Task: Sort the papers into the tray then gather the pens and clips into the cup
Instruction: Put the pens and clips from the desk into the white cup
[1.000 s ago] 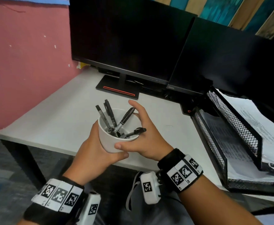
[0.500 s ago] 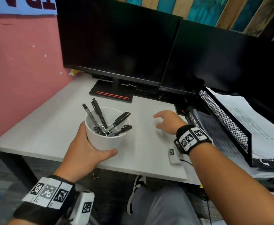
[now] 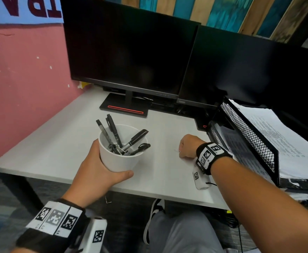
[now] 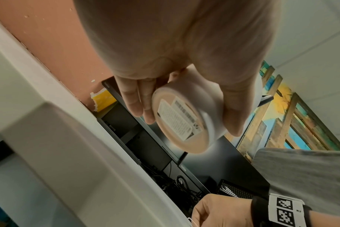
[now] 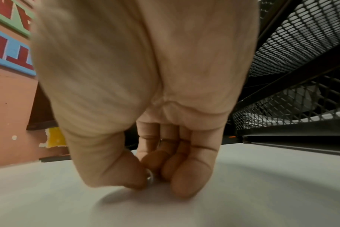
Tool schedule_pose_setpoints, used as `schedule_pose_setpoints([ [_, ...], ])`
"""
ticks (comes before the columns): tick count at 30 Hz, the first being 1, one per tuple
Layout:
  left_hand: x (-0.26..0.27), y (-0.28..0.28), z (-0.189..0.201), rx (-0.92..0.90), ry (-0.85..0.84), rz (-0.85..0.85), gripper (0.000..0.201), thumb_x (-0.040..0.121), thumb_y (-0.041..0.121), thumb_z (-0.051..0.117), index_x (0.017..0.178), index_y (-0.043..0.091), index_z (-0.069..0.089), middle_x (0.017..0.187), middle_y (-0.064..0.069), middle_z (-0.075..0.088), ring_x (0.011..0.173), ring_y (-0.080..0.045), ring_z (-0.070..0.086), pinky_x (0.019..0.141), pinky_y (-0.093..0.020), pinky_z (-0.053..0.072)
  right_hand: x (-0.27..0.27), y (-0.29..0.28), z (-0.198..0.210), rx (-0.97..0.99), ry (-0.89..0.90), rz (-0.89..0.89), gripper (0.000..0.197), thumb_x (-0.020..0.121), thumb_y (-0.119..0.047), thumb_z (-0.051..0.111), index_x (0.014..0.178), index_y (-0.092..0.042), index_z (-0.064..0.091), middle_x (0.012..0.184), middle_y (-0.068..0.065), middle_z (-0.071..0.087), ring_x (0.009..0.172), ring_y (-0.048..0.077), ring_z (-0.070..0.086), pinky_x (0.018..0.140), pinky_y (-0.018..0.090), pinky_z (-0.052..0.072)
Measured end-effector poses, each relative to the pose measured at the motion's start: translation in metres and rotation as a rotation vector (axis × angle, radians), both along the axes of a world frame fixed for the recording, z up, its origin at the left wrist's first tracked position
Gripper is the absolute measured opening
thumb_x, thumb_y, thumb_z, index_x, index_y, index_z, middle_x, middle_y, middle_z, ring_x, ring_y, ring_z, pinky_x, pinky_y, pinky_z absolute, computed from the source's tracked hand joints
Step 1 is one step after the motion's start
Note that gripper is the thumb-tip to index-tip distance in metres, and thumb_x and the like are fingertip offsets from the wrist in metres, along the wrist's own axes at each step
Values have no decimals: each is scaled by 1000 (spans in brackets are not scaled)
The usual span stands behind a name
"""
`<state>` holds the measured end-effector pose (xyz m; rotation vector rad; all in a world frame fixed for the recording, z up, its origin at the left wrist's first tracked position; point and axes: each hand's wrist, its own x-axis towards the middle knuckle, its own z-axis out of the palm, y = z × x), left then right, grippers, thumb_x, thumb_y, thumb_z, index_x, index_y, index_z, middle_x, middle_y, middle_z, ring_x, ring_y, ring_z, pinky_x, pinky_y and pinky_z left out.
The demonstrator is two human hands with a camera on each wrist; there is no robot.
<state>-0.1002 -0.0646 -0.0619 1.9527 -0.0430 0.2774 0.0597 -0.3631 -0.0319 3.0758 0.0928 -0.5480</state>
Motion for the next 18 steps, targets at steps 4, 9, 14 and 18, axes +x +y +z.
schedule_pose_setpoints([
  [4, -1, -3, -2, 4, 17, -7, 99, 58, 30, 103, 138, 37, 47, 128, 21, 64, 116, 2, 61, 83, -19, 47, -7, 5, 23, 299, -9, -64, 8, 87, -11, 72, 91, -7, 78, 94, 7, 80, 82, 27, 77, 71, 36, 66],
  [9, 0, -8, -4, 15, 44, -1, 97, 58, 34, 102, 136, 41, 45, 125, 24, 63, 113, 5, 60, 80, -16, 46, -37, 46, 98, 816, -300, 130, 7, 90, -11, 78, 84, -15, 79, 71, -1, 75, 60, 5, 65, 54, 29, 56],
  [14, 1, -11, -3, -17, 46, -8, 100, 57, 35, 102, 138, 45, 44, 127, 29, 62, 113, 16, 57, 82, -14, 45, -77, 83, 138, 831, -252, 405, 13, 90, -16, 83, 101, -20, 80, 82, -3, 81, 69, 6, 73, 55, 13, 54],
  [18, -2, -4, -2, -34, 34, -24, 102, 53, 44, 100, 139, 45, 45, 128, 28, 63, 115, 10, 60, 87, -20, 49, -84, 74, 122, 889, -357, 308, 22, 90, -9, 80, 106, -24, 77, 89, -4, 79, 78, 16, 74, 58, 43, 65],
])
